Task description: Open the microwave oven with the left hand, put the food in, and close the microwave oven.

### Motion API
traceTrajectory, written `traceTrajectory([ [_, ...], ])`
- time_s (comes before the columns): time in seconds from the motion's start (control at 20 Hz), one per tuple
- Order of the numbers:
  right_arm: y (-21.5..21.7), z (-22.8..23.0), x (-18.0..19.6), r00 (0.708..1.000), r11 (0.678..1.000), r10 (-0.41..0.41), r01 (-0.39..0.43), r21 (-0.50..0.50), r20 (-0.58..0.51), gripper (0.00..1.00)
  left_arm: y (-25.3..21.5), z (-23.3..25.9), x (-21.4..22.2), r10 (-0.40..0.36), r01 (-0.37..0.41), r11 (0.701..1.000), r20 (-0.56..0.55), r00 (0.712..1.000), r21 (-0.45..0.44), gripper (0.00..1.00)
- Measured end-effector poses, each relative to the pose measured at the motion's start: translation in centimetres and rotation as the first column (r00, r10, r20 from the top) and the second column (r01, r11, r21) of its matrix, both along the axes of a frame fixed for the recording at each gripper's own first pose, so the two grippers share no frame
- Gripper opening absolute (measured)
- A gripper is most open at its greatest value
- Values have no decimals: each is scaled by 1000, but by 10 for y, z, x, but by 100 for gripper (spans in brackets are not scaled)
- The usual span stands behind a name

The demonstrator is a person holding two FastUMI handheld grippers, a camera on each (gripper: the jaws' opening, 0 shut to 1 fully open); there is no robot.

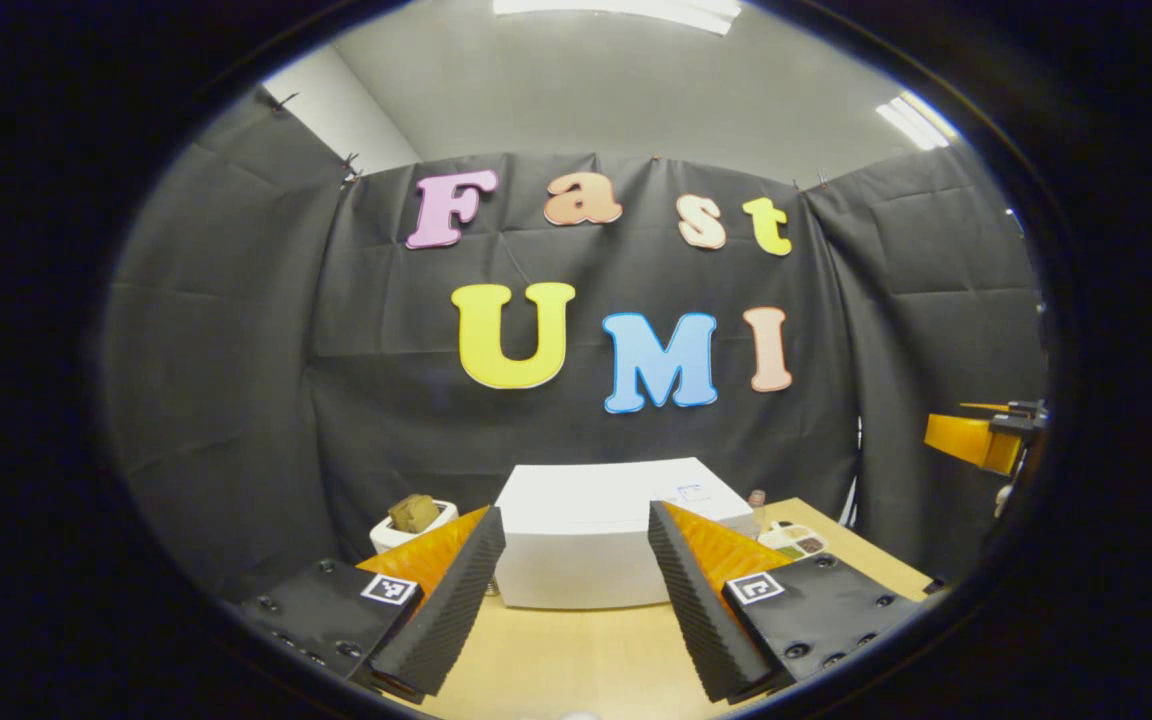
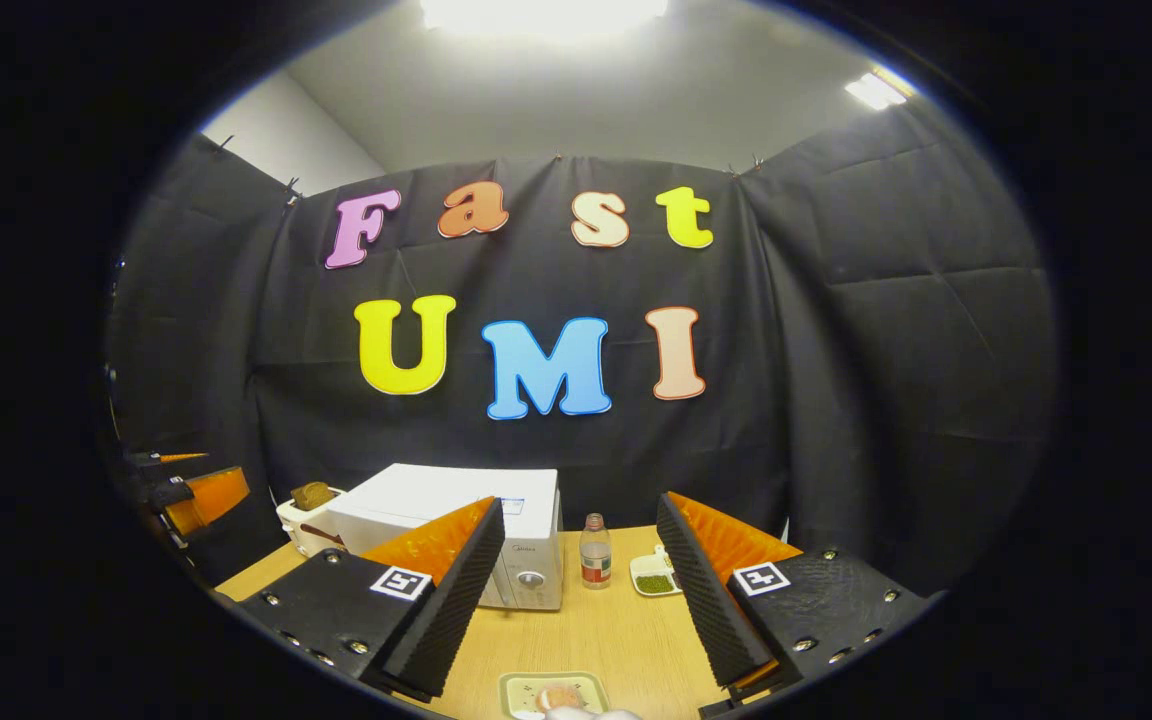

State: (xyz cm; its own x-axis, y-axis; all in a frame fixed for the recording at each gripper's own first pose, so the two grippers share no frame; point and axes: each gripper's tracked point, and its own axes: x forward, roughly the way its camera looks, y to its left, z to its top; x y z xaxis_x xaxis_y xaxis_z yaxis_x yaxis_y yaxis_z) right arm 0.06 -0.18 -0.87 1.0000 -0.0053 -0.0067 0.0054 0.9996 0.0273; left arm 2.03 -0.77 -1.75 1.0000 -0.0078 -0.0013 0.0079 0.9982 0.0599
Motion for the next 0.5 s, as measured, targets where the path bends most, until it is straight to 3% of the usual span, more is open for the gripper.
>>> traceTrajectory([
  [0.2,-4,0,0,999,1000,13,-12,16,-44,94,-26,-35,20,-24,24,1000,25,999,13,93],
  [0.5,-32,23,-6,997,1000,-21,21,1,-69,94,-105,-155,82,-76,71,996,-80,994,-57,94],
])
